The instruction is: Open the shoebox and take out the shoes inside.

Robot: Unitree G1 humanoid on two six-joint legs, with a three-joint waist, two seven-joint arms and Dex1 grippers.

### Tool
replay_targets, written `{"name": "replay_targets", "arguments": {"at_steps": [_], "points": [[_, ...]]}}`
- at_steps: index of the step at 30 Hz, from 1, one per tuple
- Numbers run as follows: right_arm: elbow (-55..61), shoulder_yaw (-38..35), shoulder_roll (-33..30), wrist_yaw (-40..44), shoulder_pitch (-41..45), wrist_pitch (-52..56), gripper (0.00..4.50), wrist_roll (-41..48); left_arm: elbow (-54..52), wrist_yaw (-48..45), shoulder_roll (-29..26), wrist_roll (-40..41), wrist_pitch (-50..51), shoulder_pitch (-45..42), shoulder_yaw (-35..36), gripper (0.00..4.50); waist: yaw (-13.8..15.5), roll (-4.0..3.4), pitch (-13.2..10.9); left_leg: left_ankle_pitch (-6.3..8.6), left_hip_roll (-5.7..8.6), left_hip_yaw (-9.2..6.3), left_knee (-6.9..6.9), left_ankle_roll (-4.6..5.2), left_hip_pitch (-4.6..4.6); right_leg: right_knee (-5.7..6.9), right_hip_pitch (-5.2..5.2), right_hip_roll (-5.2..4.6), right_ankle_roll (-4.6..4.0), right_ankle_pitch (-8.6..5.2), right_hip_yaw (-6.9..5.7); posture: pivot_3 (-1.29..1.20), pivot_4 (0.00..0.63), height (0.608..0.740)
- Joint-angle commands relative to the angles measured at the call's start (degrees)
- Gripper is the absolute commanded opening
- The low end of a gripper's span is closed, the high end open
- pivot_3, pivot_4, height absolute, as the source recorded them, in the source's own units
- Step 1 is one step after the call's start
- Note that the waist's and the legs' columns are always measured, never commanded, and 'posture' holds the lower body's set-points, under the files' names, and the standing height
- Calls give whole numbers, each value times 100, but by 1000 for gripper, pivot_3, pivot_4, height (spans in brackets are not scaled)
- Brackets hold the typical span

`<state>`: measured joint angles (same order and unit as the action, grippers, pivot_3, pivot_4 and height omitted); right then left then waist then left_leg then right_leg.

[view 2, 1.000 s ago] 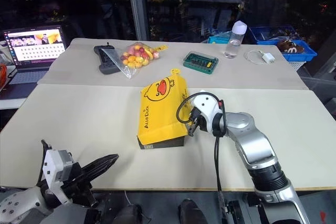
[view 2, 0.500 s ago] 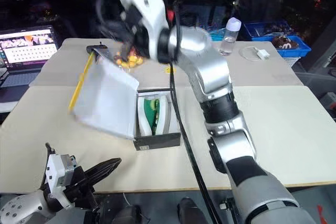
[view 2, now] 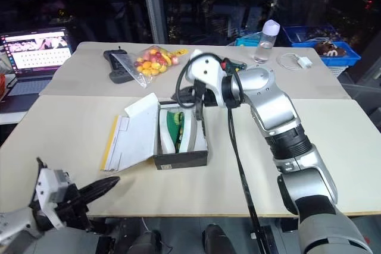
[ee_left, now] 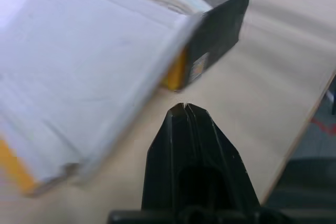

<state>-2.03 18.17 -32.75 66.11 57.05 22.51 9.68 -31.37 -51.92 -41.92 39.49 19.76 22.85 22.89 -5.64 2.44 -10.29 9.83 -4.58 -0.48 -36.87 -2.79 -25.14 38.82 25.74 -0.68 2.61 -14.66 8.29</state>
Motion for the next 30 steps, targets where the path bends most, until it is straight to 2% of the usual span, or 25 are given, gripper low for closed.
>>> {"name": "replay_targets", "arguments": {"at_steps": [1, 4, 12, 15, 19, 25, 30], "points": [[128, 109, -152, 361, 67, -444, 562, -162, -76, 29, -601, 1158, 1019, -703, 305, 0, -13, 0, -1, 0, 1, 1, -3, 0, 0, 3, 4, 0, -1, 0, 4, 0, 150, 697], [-194, 296, -151, 565, 109, -1107, 1335, -448, -138, 131, -776, 1457, 1365, -1021, 299, 0, -53, 0, -1, -1, 1, 3, -2, 0, 0, 8, 10, 6, 6, 5, 12, 0, 150, 697], [-1343, 863, 5, 357, 524, -3967, 4164, -1754, 81, -31, -1185, 1604, 1891, -1551, 302, 0, -52, -1, -1, -1, -2, 3, 8, -1, -8, 13, 26, 12, 1, 1, 11, 0, 150, 697], [-1662, 1081, 62, 403, 749, -5059, 4164, -2053, 324, -105, -1367, 1556, 2001, -1953, 244, 0, -54, -1, -2, -2, -2, 3, 4, -3, -6, 18, 27, 12, 1, 3, 11, 0, 150, 697], [-2072, 1348, 67, 465, 1007, -6137, 4164, -2431, 420, -49, -1346, 1511, 2122, -2289, 103, 0, -50, -1, -2, -3, -2, 3, 4, -4, -6, 20, 27, 14, 1, 3, 11, 0, 150, 697], [-2696, 1824, 120, 188, 1190, -7347, 4164, -3290, 350, 154, -1210, 1499, 2216, -2554, -61, 0, -12, -1, -2, -3, -3, 2, 5, -4, -7, 21, 28, 14, -4, 4, 11, 0, 150, 697], [-3103, 2042, 239, -169, 1153, -7757, 4164, -3823, 171, 368, -1108, 1578, 2310, -2601, -77, 0, 5, 2, 0, -5, -2, 2, 3, -7, 0, 27, 21, 14, -5, 5, 12, 0, 150, 697]]}}
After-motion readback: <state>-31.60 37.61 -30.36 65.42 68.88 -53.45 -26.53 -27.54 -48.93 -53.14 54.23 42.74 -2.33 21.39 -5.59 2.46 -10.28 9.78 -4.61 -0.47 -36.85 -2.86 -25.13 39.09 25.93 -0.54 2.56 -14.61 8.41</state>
